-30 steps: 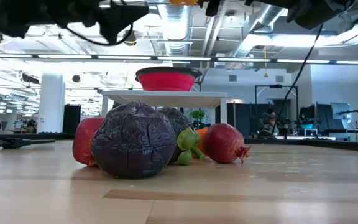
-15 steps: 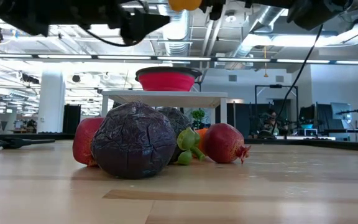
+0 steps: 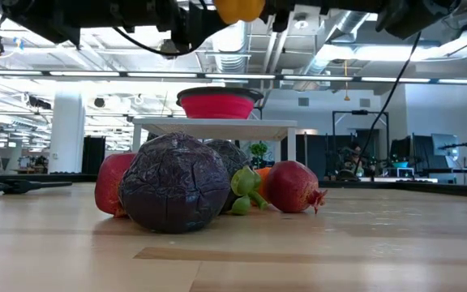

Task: Pick & Place Fruit
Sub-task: Put the yellow bell pepper into the red strainer bowl on the shelf

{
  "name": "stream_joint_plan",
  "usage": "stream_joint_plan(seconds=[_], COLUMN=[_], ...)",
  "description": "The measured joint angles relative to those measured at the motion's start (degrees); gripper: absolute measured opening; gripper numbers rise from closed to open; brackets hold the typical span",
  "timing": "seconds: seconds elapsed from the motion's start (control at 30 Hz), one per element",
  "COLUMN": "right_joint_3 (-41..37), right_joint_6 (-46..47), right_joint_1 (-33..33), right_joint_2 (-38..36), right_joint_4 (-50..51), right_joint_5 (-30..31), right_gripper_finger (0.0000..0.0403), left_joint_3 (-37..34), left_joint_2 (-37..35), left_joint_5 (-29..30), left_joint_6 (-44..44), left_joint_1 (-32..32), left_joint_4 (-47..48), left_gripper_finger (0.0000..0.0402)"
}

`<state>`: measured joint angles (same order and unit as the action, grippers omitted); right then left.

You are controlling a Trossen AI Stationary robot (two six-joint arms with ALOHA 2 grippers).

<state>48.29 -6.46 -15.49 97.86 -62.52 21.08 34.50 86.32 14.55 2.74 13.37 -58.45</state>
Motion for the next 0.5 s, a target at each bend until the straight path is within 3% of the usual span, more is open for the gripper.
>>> stream_joint_plan(seconds=[0.33,0.5], right_joint_3=[0.0,0.1], right_joint_6=[5.5,4.2], right_joint_1=[1.9,1.6], right_joint_2=[-0.1,-0.1], right_joint_4=[3.4,4.4], right_joint_5=[-0.7,-0.6], right_gripper_finger=[0.0323,0.0341], left_joint_3=[-0.1,-0.1], left_joint_2=[0.0,0.0], left_joint_5=[0.0,-0.7], left_joint_6=[-0.1,0.1], left_joint_1=[0.0,-0.1], left_joint_4=[0.0,1.8], left_gripper_finger=[0.0294,0.0292])
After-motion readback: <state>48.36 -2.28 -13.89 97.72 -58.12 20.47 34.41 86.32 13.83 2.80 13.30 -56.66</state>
